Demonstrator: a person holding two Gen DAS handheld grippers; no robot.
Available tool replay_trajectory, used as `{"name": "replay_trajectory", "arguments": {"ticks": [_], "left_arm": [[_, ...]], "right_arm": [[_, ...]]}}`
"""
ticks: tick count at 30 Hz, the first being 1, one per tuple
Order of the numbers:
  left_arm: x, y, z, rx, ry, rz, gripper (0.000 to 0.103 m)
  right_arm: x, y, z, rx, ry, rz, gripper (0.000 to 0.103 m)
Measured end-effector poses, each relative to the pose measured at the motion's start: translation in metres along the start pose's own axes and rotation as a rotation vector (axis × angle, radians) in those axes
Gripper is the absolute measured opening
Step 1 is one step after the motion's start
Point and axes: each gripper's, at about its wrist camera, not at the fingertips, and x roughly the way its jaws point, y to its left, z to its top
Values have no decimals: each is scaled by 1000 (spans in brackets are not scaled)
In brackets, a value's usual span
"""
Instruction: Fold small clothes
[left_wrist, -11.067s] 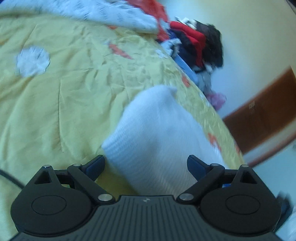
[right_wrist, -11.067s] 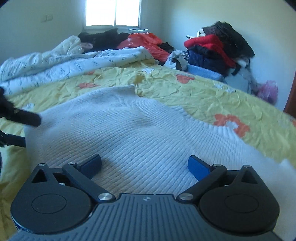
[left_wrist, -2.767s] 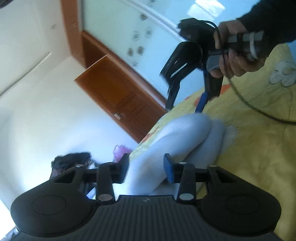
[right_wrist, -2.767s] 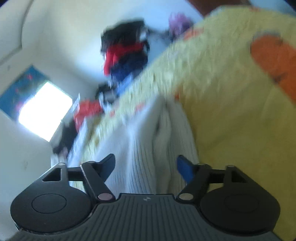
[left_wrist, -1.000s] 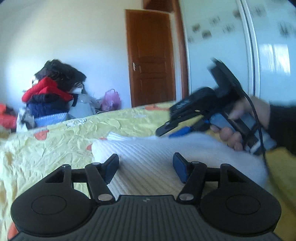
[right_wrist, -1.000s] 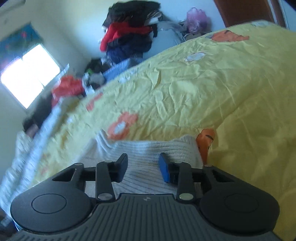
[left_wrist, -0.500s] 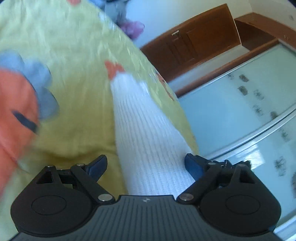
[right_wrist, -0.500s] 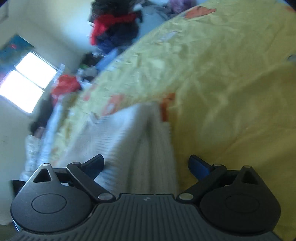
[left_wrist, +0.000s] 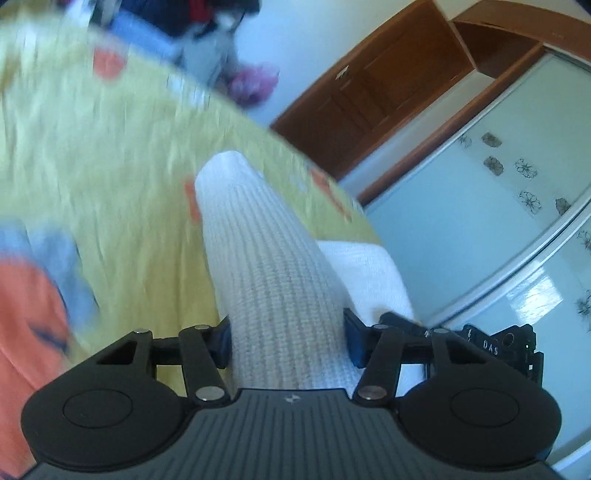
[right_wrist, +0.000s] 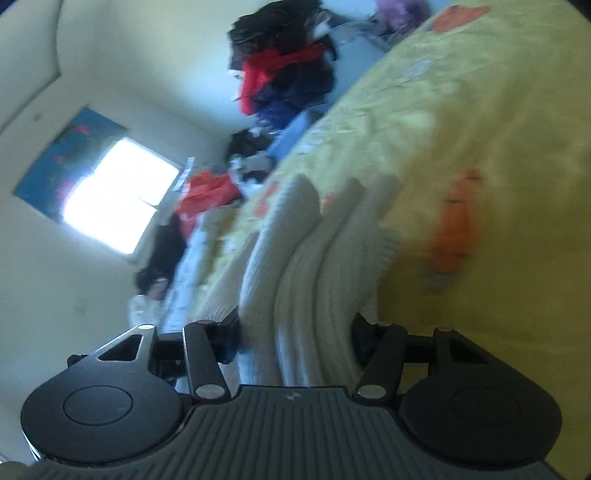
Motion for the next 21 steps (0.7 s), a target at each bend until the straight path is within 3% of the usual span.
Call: {"name": "replay_trajectory", "arguments": {"ticks": [4,7,9,11,14,17,20,21], "left_arm": [[-7,11,36,77,-24,93,59],[11,50,38,-26,41,205,64],[1,69,28,-117,-3,153,66],[-23,70,17,-142,-66,105,64],[-49,77,-4,-178,-112,-5,75],[-59,81,-16,-205,-104,-63,76],[-56,67,-23,-100,-107,-32,80],[-52,61,-25,-51,-92,-1,80]], "right_arm": [[41,7,14,21,-5,42,55],[70,-15,22,67,10,-28,56],[76,-22,19,59,-6,-144,67],[63,-26,12,81,-16,-94,73],[34,-17,2,21,2,-67,102],[19,-10,-5,-6,34,-32,102],[21,3,-19,-95,121,-60,102],[26,9,-25,-144,154,-86,95]]}}
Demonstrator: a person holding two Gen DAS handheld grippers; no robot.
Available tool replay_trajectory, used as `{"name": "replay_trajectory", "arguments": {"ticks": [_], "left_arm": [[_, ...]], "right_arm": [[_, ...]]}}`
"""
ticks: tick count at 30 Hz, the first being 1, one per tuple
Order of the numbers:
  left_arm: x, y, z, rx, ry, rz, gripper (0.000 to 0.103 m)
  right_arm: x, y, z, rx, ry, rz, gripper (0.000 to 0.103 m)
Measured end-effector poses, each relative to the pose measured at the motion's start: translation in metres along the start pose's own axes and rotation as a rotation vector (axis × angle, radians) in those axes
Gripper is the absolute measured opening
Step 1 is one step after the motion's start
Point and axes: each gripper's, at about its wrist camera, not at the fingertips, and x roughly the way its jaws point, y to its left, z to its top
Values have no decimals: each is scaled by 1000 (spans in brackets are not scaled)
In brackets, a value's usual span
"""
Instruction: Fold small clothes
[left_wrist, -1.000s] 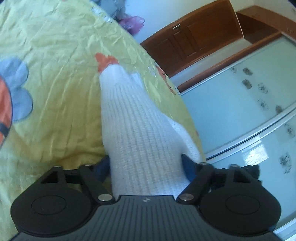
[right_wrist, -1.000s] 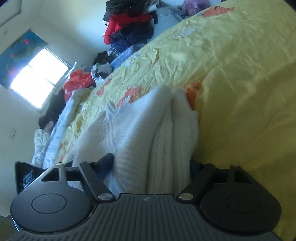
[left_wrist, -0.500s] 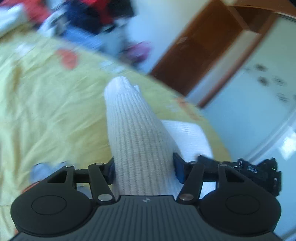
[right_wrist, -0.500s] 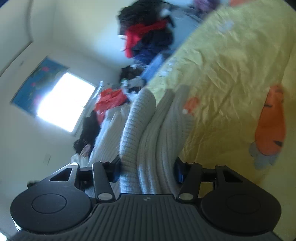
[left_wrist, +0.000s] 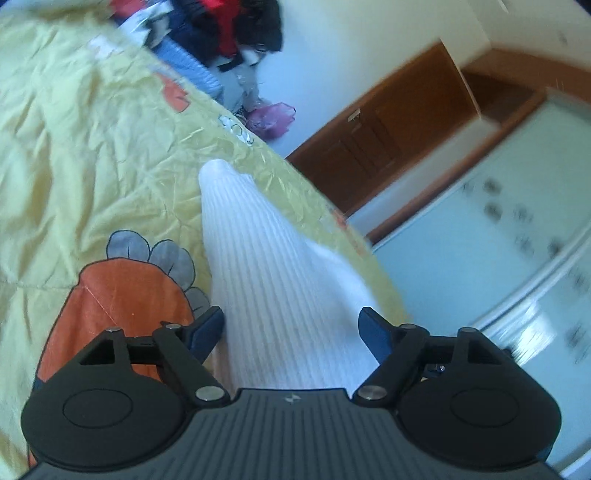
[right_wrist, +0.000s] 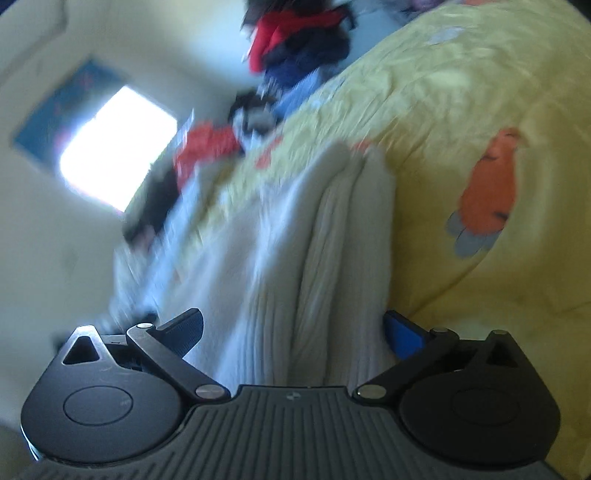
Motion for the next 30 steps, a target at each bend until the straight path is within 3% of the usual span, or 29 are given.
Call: {"name": "replay_trajectory", "arguments": {"ticks": [1,3,5,10,13,16,19,21,23,26,30], "left_arm": [[6,-3,-4,43,11,25,81],[17,-7,-10,122,64,91,81],[20,-5,-12,146,82,101,77],[25,-15,-17,285,67,154,77],[26,-13,-17,264,43,177,85],[-5,-27,-17,295,-54,201,83],[-45,-43,-11,315,-221,212,83],[-47,-56,-4,349,-283,262,83],[-27,-74,3,429,-289,348,83],[18,-92,7,508,-282,471,83],[68,-90,2,551,-158,530,83]], "right_arm": [[10,6,-5,-64,46,-51,87],[17,17,-15,-194,50,-99,77],[10,21,-15,-223,60,-107,68],[6,12,-18,-233,51,-91,63],[6,11,-23,-227,20,-101,75],[-6,17,-19,-197,6,-101,81],[-38,33,-9,-223,-138,-118,77],[-43,47,2,-241,-223,-124,79],[-28,66,16,-264,-261,-133,84],[15,91,41,-335,-252,-134,91],[74,88,77,-283,-173,-228,91]]}}
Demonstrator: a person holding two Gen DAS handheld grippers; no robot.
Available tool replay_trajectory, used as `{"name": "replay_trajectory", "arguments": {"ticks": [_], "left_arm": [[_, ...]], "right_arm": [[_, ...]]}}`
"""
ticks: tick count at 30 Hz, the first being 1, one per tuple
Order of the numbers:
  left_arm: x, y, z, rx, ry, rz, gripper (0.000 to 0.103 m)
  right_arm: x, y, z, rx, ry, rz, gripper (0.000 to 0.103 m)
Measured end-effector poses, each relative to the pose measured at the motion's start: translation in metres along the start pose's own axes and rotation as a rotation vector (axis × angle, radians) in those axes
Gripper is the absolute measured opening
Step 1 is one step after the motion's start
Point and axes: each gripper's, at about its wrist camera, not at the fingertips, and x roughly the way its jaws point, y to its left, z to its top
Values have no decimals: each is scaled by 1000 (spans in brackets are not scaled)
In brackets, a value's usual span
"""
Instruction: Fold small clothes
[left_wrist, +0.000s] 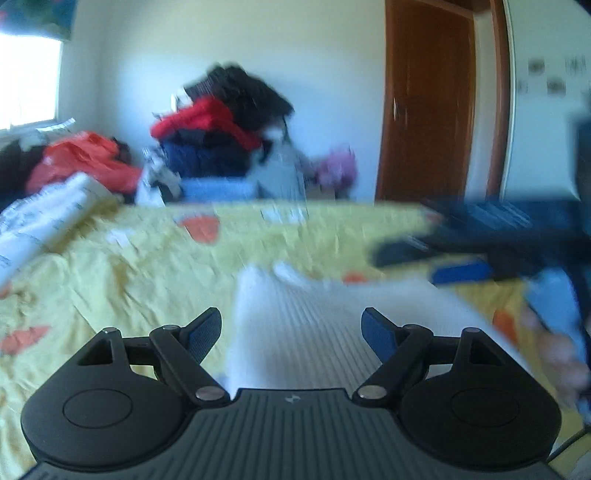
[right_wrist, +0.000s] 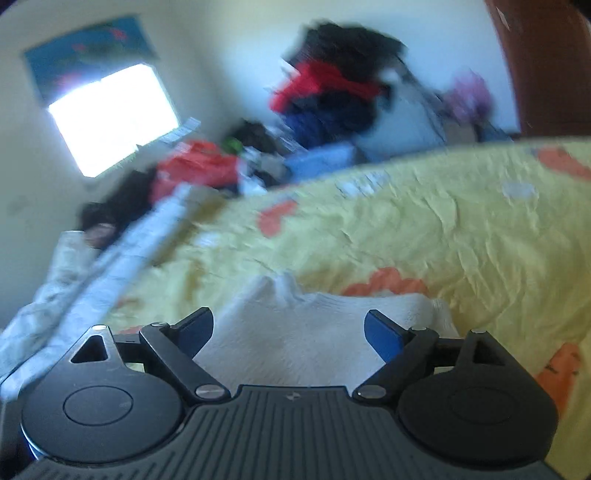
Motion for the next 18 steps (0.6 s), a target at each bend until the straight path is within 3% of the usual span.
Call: {"name": "replay_trajectory", "arguments": {"ticks": [1,3,7,12,18], "left_arm": [[8,-5,-7,35,37,5,83],[9,-9,-24,82,-2,18,83],[13,-4,-27,54,9,-15,84],[16,0,-30,22,-3,-36,84],[13,3,-30,-6,6,-41,84]], "right_arm": [[18,-7,1,10,46,-13,91],[47,-20,-12,-47,131,-68,82],[47,-16,-20,-131,116,-88,79],[47,-10,-22,-137,102,-108,80],[4,-1,-26,-47,-41,-128,83]]}}
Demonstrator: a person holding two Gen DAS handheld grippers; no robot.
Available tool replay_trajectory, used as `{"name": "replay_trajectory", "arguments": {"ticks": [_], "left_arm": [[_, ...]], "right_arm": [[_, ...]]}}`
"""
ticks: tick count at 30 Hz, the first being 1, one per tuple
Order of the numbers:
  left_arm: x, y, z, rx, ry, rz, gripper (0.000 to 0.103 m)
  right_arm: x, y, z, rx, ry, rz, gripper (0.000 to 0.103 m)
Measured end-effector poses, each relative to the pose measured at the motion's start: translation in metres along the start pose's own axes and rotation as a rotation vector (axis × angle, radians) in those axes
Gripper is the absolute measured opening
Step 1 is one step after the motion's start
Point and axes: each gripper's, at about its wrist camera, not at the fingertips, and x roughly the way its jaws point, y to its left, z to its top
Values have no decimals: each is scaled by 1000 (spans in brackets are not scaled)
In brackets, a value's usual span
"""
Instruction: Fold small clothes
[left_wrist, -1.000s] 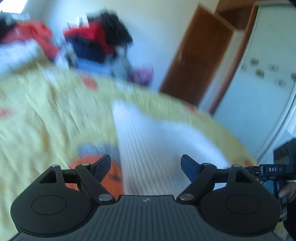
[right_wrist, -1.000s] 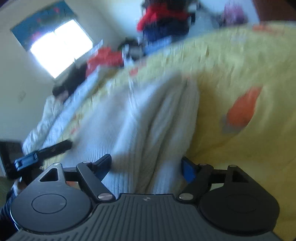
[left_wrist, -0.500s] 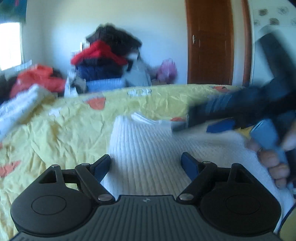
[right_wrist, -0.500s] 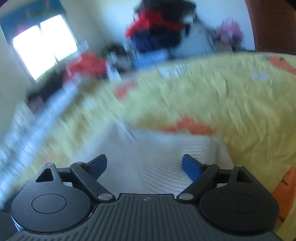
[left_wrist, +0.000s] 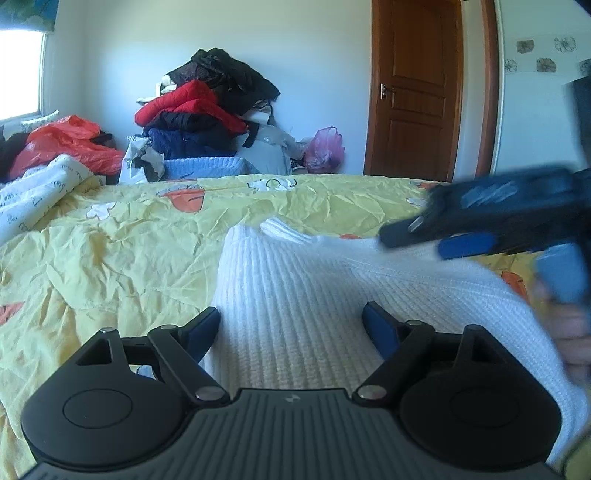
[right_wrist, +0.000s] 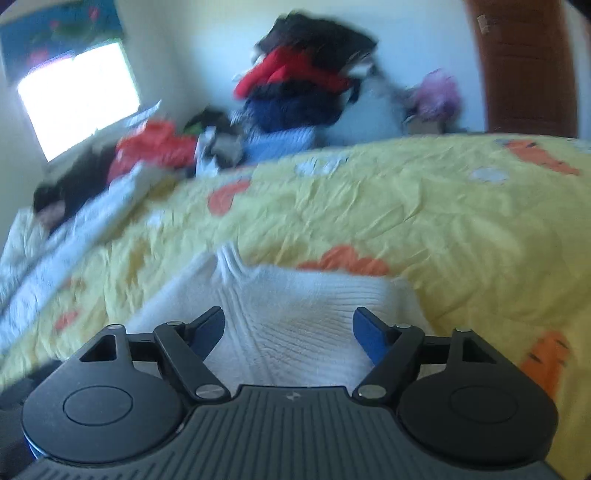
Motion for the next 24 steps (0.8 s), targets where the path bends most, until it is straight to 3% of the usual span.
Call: {"name": "replay_trajectory", "arguments": {"ticks": [2,4,6,7,13,18,24], "left_arm": [[0,1,0,-9,2,-1,84],[0,0,0,-5,3,2,84],[0,-1,1,6,5,5,85],[0,-4,0,18,0,13,85],[-1,-2,4,7,17,21,85],[-36,11,4,-71,6,8,85],[-94,10,-29,-67,-31,3,86]], "right_arm": [[-18,14,-5,-42,-25,45,89],[-17,24,-14,-110,4,28,94],[1,20,-27,-144,72,-15,90],[3,14,-34,-140,31,-3,90],[1,18,-31,-147,37,-7,91],[-48,20,-38,-110,-9,-9,98],[-109,8,-71,-71,-35,34,99]]}}
